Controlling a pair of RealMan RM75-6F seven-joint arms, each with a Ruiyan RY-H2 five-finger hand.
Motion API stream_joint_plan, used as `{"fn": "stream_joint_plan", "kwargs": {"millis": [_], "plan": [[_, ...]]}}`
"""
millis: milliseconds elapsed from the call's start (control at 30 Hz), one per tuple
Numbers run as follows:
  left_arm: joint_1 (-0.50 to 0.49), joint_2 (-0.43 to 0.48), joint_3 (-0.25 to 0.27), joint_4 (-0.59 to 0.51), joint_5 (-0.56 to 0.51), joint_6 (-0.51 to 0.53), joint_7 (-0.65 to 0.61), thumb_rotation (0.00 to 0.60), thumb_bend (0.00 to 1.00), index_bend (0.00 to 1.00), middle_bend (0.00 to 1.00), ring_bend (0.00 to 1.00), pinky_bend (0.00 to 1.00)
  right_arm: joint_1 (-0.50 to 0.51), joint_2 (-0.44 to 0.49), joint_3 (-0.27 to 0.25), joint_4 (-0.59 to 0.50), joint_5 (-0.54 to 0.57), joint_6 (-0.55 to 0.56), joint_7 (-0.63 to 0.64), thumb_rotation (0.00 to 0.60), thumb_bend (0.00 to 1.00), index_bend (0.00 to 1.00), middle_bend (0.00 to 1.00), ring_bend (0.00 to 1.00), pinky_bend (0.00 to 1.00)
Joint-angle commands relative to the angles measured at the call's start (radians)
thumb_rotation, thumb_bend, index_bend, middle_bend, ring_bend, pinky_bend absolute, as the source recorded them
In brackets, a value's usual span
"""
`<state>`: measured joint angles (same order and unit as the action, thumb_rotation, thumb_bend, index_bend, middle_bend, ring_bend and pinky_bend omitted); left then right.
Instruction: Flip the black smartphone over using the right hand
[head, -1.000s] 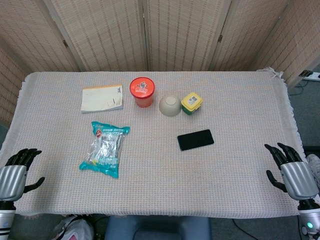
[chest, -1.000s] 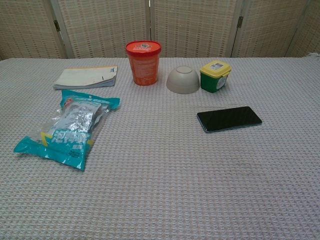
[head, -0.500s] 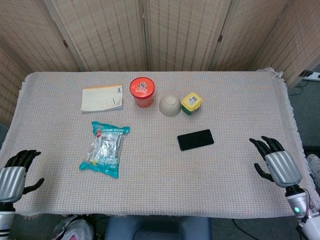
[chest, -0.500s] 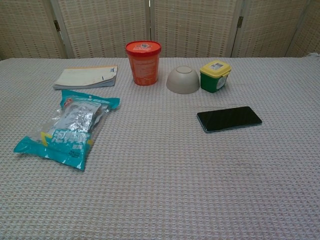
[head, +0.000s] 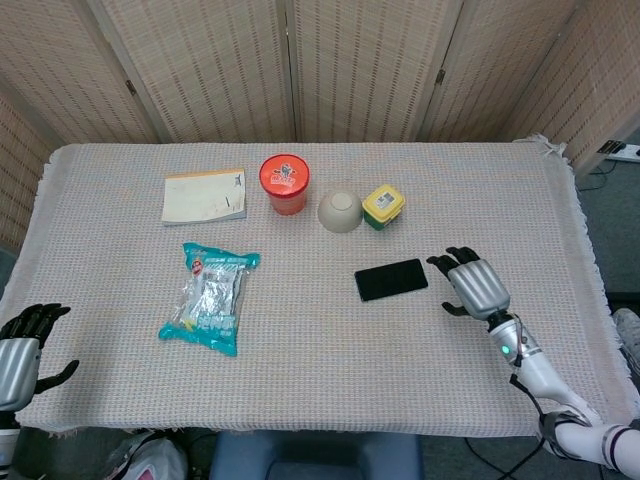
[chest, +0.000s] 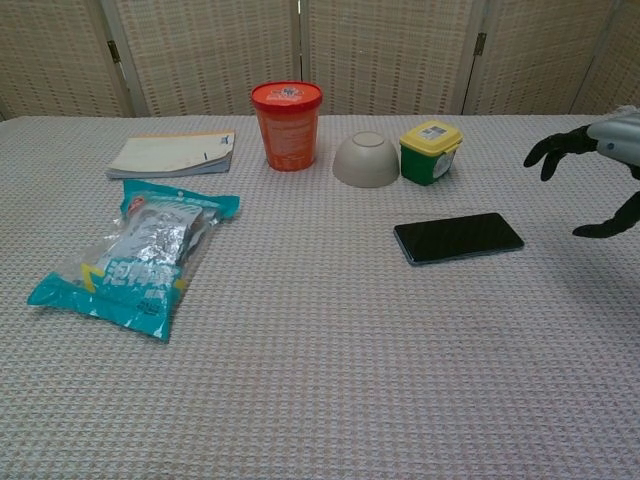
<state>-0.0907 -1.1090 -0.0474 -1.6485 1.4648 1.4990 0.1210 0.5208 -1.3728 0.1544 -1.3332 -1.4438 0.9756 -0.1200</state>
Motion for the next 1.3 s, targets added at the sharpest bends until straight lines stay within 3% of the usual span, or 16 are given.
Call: {"fn": "stream_joint_plan", "kwargs": {"millis": [33, 533, 1300], "plan": [[0.003, 0.001, 0.001, 0.005, -0.004, -0.001, -0.005, 0.6, 0.2, 0.23, 0.22, 0.16, 0.25, 0.055, -0.098, 0.014, 0.097, 0.03, -0.055, -0.036, 0.6, 0.11, 0.24, 0.3, 0.17, 0.2], [0.013, 0.002, 0.001, 0.026, -0.014, -0.003, -0.025, 0.6, 0.2, 0.23, 0.22, 0.16, 0.25, 0.149, -0.292, -0.007, 0.324, 0.03, -0.086, -0.049, 0.6, 0.14, 0.27, 0.32, 0.17, 0.2], [0.022, 0.0, -0.003, 0.049, -0.023, -0.006, -0.045, 0.6, 0.2, 0.23, 0.22, 0.16, 0.25, 0.202, -0.386, -0.037, 0.46, 0.018, -0.086, -0.051, 0.6, 0.17, 0.28, 0.33, 0.17, 0.2]]}}
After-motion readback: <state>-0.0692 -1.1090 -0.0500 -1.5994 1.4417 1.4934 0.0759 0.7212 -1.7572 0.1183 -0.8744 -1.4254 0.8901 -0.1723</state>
